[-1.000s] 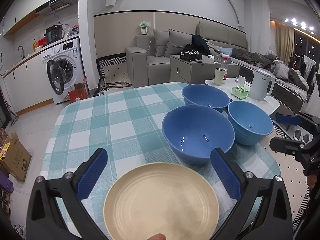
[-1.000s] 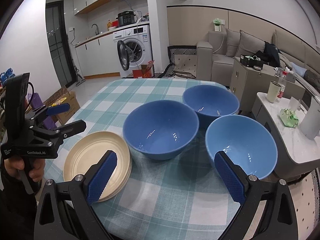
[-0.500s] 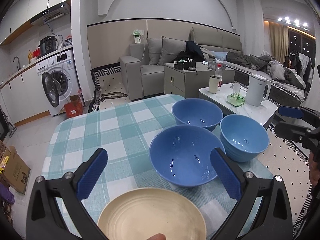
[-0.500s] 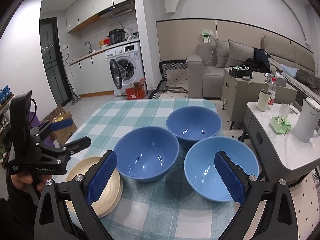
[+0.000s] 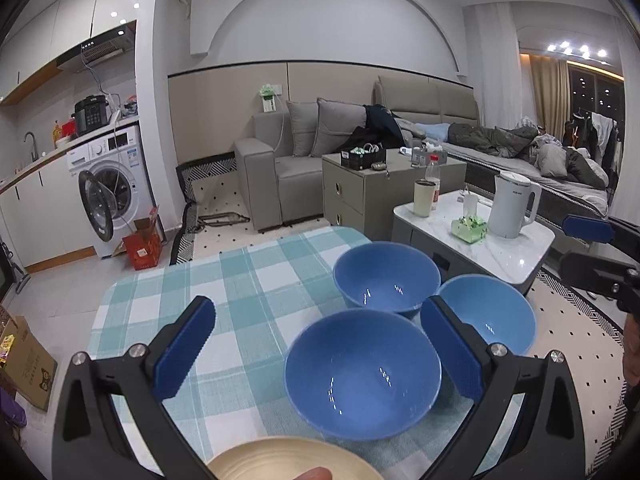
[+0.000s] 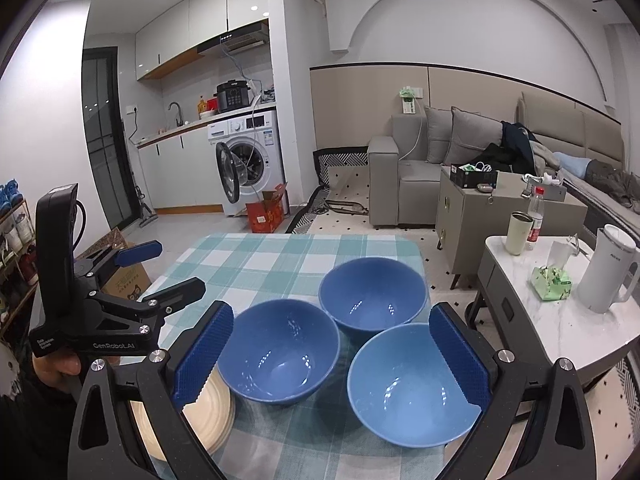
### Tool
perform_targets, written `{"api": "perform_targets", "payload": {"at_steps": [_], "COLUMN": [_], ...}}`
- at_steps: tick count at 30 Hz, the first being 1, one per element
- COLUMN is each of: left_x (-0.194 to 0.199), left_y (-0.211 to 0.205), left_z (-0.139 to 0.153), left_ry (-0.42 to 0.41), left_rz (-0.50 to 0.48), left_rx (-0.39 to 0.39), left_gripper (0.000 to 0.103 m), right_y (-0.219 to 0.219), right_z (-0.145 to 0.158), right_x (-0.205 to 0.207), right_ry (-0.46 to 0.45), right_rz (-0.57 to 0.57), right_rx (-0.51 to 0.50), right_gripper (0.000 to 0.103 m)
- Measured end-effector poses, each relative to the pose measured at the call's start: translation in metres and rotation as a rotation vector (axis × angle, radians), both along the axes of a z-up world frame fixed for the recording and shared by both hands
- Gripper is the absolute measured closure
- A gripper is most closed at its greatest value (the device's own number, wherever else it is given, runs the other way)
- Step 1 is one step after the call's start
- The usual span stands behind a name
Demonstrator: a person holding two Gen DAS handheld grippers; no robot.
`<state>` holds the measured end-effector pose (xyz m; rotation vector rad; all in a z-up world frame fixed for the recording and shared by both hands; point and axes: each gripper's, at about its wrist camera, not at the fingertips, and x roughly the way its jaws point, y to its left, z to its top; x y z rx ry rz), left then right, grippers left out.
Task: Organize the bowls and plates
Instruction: 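Raise both grippers away from the plates toward the blue bowls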
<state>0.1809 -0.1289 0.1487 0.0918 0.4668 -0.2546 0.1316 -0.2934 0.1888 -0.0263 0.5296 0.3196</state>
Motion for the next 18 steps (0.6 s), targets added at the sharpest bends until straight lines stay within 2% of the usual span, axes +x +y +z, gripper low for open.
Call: {"api": "perform_targets", "payload": {"at_steps": [7, 18], "left_x": [0.019, 0.034], "left_y": [-0.01, -0.017], "left_z": [0.006, 0.011], "left_ry": [-0.017, -0.01], "left_rz": [0.0, -0.004], "left_rx": [0.005, 0.019], "left_gripper": [0.0, 0.0], "right_y": [-0.018, -0.033], "right_z": [0.021, 0.026], "right_x": [0.008, 0.033], "right_ry": [-0.053, -0.024], "right_rz": [-0.055, -0.085], "right_rx": [0.056, 0.061], "right_gripper": [0.003, 0.003]}}
